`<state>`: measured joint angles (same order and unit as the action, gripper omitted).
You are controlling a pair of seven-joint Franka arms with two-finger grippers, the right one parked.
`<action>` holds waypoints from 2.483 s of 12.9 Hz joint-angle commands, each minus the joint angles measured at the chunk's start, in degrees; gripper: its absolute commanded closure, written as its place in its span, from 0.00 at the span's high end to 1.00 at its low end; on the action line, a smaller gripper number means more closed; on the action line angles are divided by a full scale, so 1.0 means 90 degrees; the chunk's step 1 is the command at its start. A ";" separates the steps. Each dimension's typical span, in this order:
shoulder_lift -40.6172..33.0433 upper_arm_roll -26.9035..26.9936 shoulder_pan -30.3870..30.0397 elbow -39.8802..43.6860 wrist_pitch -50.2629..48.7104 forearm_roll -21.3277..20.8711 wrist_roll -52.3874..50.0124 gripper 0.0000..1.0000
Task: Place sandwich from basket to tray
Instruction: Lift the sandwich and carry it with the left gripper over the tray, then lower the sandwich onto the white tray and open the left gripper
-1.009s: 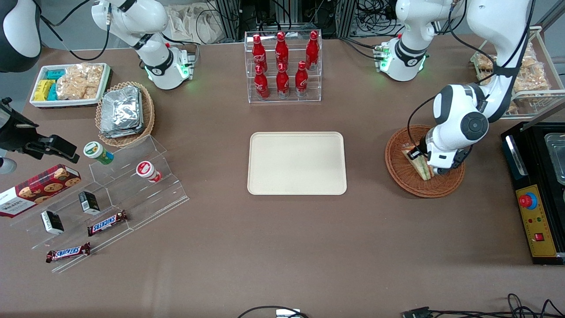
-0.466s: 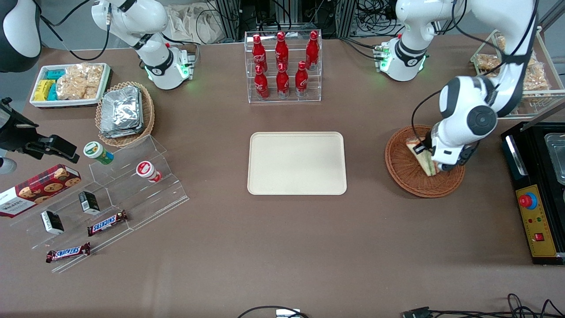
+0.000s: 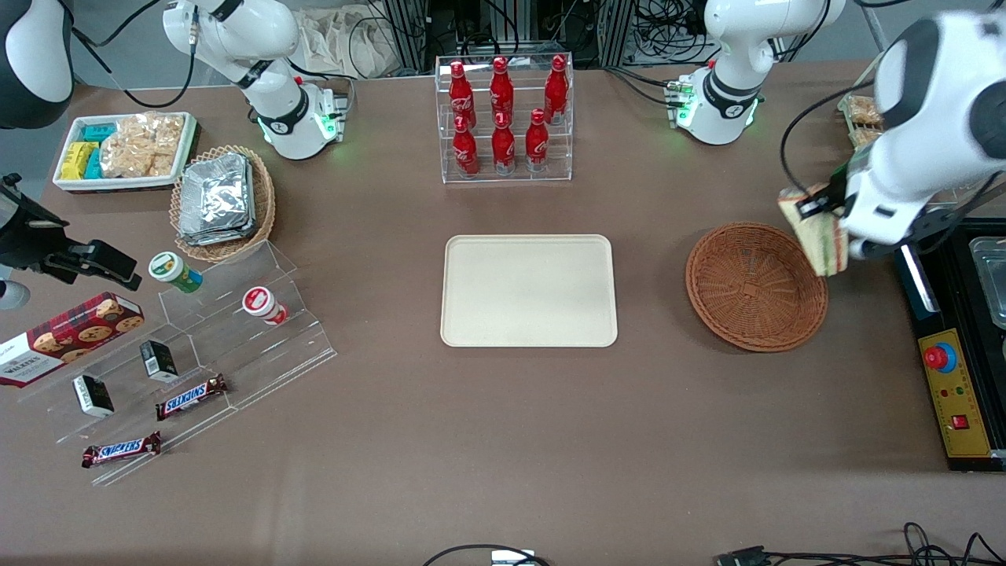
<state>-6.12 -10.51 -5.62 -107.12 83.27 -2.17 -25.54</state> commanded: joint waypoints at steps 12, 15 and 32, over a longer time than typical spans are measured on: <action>0.2281 -0.1556 0.2282 0.3191 -0.0894 0.0457 -0.1057 0.00; 0.2438 -0.1556 0.2518 0.2958 -0.0562 0.0349 -0.1330 0.00; 0.4029 -0.1117 0.2499 0.0017 0.4194 -0.0100 -0.2504 0.00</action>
<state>28.89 -20.81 16.58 -107.21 119.48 -2.13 -47.00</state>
